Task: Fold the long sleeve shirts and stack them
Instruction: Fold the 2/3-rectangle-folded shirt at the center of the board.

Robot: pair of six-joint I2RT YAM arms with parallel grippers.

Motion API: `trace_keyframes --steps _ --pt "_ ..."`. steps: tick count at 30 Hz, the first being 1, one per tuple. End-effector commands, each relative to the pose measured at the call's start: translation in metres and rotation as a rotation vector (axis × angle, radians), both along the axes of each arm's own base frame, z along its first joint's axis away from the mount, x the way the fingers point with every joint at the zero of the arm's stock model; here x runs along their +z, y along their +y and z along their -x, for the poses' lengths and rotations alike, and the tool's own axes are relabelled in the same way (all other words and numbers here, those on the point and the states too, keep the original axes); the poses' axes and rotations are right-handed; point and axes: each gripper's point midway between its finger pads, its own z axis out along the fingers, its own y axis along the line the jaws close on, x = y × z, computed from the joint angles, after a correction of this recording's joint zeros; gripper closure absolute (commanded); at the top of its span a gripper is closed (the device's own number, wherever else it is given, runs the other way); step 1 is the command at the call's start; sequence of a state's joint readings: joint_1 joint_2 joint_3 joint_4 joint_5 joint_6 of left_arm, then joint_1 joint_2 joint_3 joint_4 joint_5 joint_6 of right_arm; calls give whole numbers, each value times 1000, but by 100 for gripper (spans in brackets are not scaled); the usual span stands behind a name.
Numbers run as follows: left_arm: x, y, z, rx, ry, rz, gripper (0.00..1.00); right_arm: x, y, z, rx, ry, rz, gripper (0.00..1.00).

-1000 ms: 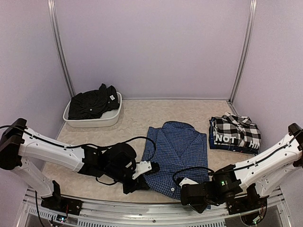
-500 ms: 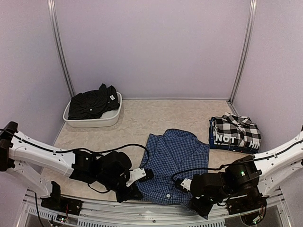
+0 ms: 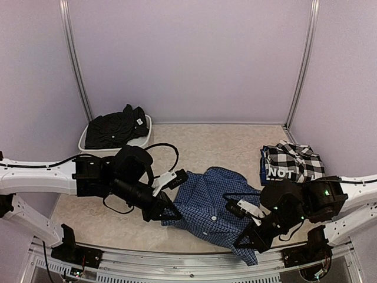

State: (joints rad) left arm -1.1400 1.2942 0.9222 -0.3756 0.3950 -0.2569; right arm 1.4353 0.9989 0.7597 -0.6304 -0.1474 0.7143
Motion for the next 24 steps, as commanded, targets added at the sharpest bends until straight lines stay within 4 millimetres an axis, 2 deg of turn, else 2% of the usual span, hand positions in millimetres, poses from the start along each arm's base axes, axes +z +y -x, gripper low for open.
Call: trace_keyframes --steps 1,6,11,15,18,19,21,24 --pt "-2 -5 -23 -35 27 -27 100 22 -3 -20 -10 7 -71 100" --pt "3 -16 -68 -7 44 -1 100 25 -17 -60 -119 20 -77 100" --pt "7 -23 -114 44 74 32 98 14 -31 -98 -219 50 -48 98" --pt "-9 -33 -139 47 131 28 97 7 -43 -127 -296 53 -22 88" --pt "-16 -42 -155 39 142 31 97 7 -53 -149 -349 31 0 75" --pt "-23 -43 -162 45 156 24 98 8 -55 -155 -360 23 4 70" --pt "-29 -46 -177 67 170 22 100 9 -59 -165 -379 12 16 62" --pt "-37 -49 -194 88 187 22 100 7 -59 -170 -381 8 11 54"
